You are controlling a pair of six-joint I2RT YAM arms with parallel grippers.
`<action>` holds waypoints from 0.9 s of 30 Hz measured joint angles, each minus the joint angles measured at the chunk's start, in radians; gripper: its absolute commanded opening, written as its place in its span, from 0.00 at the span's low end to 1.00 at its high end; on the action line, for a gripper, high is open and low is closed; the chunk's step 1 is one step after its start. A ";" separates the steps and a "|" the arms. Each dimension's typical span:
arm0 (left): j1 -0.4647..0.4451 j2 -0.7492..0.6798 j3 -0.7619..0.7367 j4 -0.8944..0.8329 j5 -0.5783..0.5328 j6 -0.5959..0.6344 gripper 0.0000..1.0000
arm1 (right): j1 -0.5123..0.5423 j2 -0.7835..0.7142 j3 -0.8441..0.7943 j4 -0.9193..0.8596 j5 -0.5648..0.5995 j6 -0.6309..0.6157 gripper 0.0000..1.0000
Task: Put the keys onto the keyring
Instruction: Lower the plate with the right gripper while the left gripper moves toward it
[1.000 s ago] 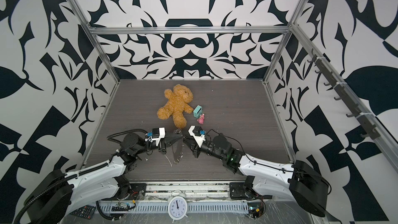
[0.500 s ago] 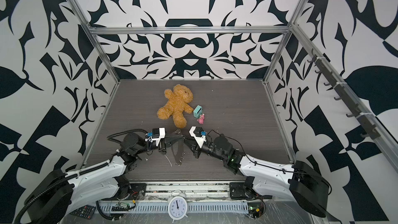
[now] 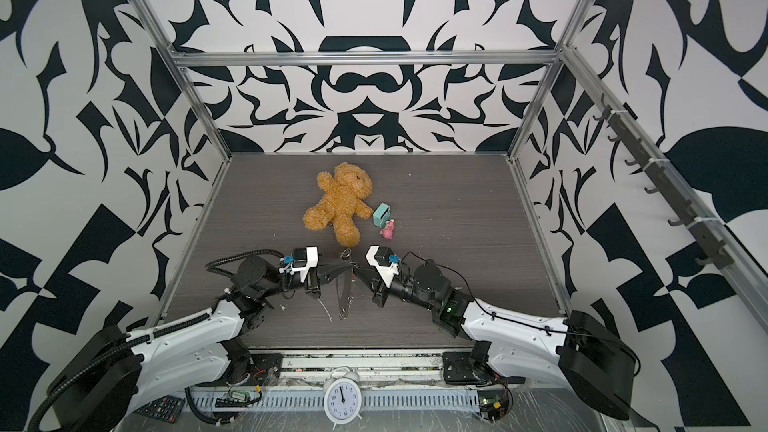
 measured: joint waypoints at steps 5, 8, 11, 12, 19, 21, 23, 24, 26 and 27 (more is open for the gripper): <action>0.000 0.000 0.000 0.005 0.001 0.000 0.00 | 0.000 0.000 -0.001 0.005 0.000 0.002 0.00; 0.000 0.000 0.000 0.006 0.001 0.000 0.07 | 0.000 0.000 -0.002 0.006 0.002 0.002 0.00; 0.000 0.002 0.000 0.018 -0.003 0.002 0.20 | 0.000 0.000 -0.002 0.009 0.008 0.002 0.00; 0.000 0.003 0.000 0.023 -0.006 0.000 0.22 | 0.000 0.000 -0.002 0.008 0.015 0.002 0.00; -0.001 0.003 -0.003 0.048 -0.026 -0.005 0.30 | 0.000 -0.027 -0.002 -0.058 0.117 0.001 0.00; -0.001 0.003 -0.005 0.050 -0.033 -0.004 0.30 | 0.000 -0.034 -0.001 -0.082 0.140 0.000 0.00; -0.001 0.003 -0.007 0.049 -0.044 -0.002 0.30 | 0.000 -0.040 0.003 -0.119 0.163 -0.007 0.00; -0.001 0.003 -0.007 0.047 -0.050 0.002 0.30 | 0.000 -0.042 0.008 -0.139 0.174 -0.011 0.00; -0.001 -0.007 -0.007 0.027 -0.063 0.013 0.29 | 0.000 -0.048 0.024 -0.190 0.206 -0.023 0.00; -0.001 -0.013 -0.007 0.013 -0.068 0.021 0.28 | 0.000 -0.051 0.031 -0.207 0.223 -0.027 0.00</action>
